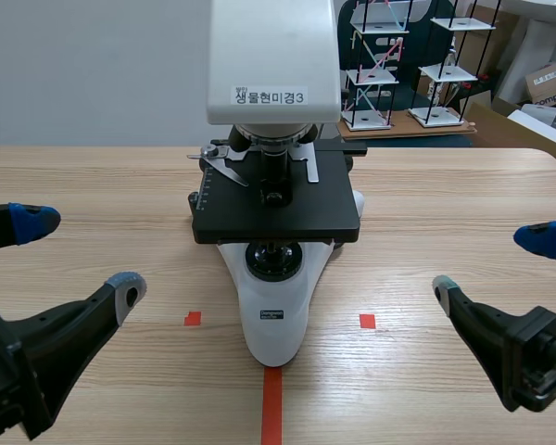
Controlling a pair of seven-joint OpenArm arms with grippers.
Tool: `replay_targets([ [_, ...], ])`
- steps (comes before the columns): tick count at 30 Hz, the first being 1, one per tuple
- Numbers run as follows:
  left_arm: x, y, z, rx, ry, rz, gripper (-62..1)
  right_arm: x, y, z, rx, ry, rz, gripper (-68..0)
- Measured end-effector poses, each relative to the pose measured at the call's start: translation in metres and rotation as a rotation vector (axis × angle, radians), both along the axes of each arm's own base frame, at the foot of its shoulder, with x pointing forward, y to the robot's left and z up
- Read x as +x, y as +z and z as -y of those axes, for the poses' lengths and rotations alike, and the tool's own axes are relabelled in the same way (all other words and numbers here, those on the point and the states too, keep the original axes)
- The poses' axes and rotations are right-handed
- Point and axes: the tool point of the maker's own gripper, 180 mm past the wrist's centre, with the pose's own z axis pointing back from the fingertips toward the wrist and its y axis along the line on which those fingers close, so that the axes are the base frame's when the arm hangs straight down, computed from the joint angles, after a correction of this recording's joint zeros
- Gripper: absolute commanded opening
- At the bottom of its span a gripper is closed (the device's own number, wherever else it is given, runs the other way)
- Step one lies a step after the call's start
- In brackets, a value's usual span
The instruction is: Point at the diaphragm
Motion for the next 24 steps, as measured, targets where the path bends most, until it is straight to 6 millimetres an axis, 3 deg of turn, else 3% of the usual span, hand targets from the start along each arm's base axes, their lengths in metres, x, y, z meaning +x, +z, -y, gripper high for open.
replay_targets([
  [20,-0.0003,-0.0031,-0.0018,0.001,0.004,-0.007,1.4,0.0000,0.0001,0.0000,0.000,0.000,0.001,-9.8],
  [21,-0.0003,-0.0029,-0.0018,0.000,0.004,-0.006,-1.5,0.0000,0.0001,0.0000,0.000,0.000,0.001,-9.8],
  [24,0.0006,0.0024,-0.0020,-0.021,0.006,0.021,-19.0,0.0000,0.0001,0.0000,0.000,0.000,0.001,-9.7],
])
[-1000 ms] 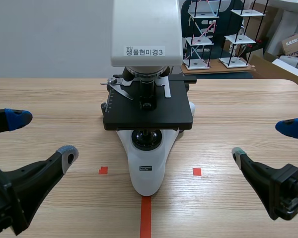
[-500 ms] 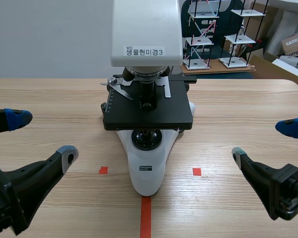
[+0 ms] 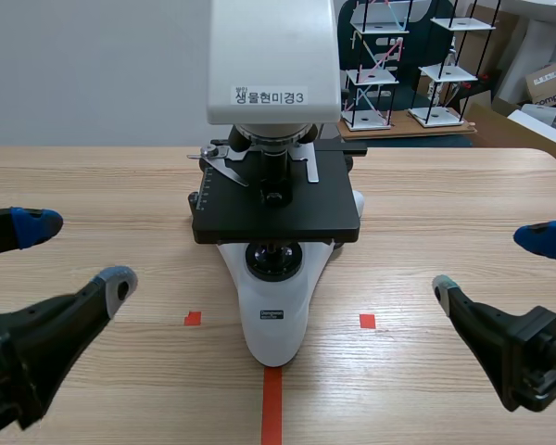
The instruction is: Point at the diaphragm
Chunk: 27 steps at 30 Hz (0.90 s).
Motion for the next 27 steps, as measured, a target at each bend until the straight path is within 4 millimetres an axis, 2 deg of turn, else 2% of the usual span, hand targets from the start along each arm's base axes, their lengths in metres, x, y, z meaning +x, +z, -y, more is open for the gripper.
replay_targets([
  [2,0.000,0.002,-0.001,-0.021,-0.001,0.016,-26.9,0.000,0.000,0.000,0.000,0.000,0.000,-9.8],
  [8,-0.006,0.001,-0.009,-0.130,-0.003,0.060,-39.2,0.000,0.000,0.000,0.000,0.000,0.000,-9.8],
  [11,-0.011,-0.013,-0.011,-0.175,0.010,0.038,-46.5,0.000,0.000,0.000,0.000,0.000,0.000,-9.8],
  [15,-0.015,-0.035,-0.002,-0.187,-0.028,0.047,-55.6,0.000,0.000,0.000,0.000,0.000,0.000,-9.8],
  [21,-0.032,-0.067,0.027,-0.185,-0.184,0.095,-56.5,0.000,0.000,0.000,0.000,0.000,0.000,-9.8],
  [27,-0.039,-0.071,0.046,-0.288,-0.265,0.210,-56.5,0.000,0.000,0.000,0.000,0.000,0.000,-9.8],
])
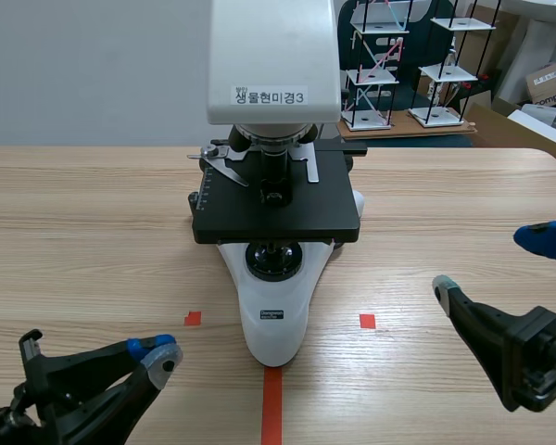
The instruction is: Point at the diaphragm
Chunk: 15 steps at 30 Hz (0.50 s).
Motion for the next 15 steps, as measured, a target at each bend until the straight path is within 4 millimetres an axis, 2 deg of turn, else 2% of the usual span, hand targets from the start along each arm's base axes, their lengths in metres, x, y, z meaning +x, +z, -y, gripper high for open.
replay_targets([
  [6,0.006,-0.016,0.028,-0.003,-0.073,0.051,-56.5,0.000,0.000,0.000,-0.002,0.001,0.000,-9.8],
  [15,0.034,-0.043,0.070,-0.051,0.006,-0.010,-56.5,0.000,0.000,0.000,-0.003,0.001,0.000,-9.8],
])
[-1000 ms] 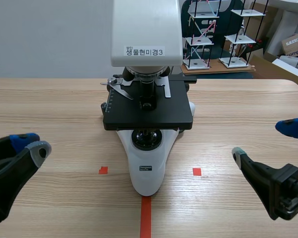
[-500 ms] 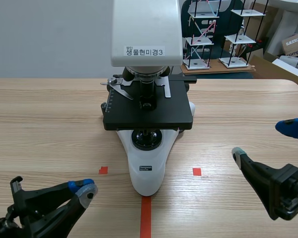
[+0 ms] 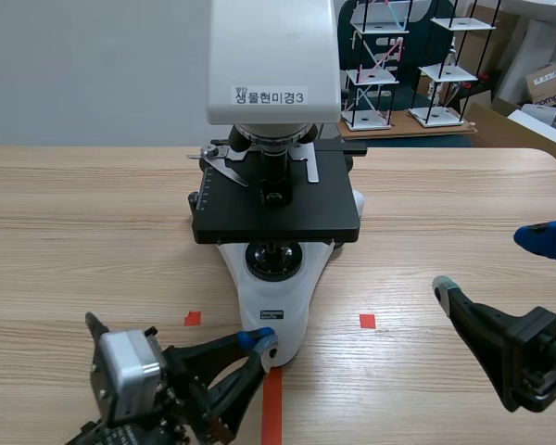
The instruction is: Point at the diaphragm
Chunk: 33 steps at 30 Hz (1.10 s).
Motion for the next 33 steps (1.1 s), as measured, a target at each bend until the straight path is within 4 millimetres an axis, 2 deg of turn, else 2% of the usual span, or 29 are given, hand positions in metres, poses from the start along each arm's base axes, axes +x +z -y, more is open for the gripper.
replay_targets([
  [5,0.025,-0.006,-0.007,-0.028,0.119,-0.032,-56.5,0.000,0.000,0.000,0.000,0.000,0.000,-9.7],
  [10,0.034,-0.013,-0.014,-0.013,0.150,-0.043,-56.5,0.000,0.000,0.000,-0.006,0.002,0.000,-9.7],
  [16,0.049,-0.006,-0.020,-0.020,0.186,-0.004,-56.5,0.000,-0.001,0.000,-0.007,0.002,0.000,-9.7],
  [25,0.057,0.000,-0.029,-0.043,0.243,0.013,-56.5,0.000,-0.001,0.000,-0.007,0.002,0.000,-9.7],
  [33,0.056,-0.001,-0.029,-0.042,0.242,0.011,-56.5,0.000,-0.001,0.000,-0.007,0.002,0.000,-9.7],
])
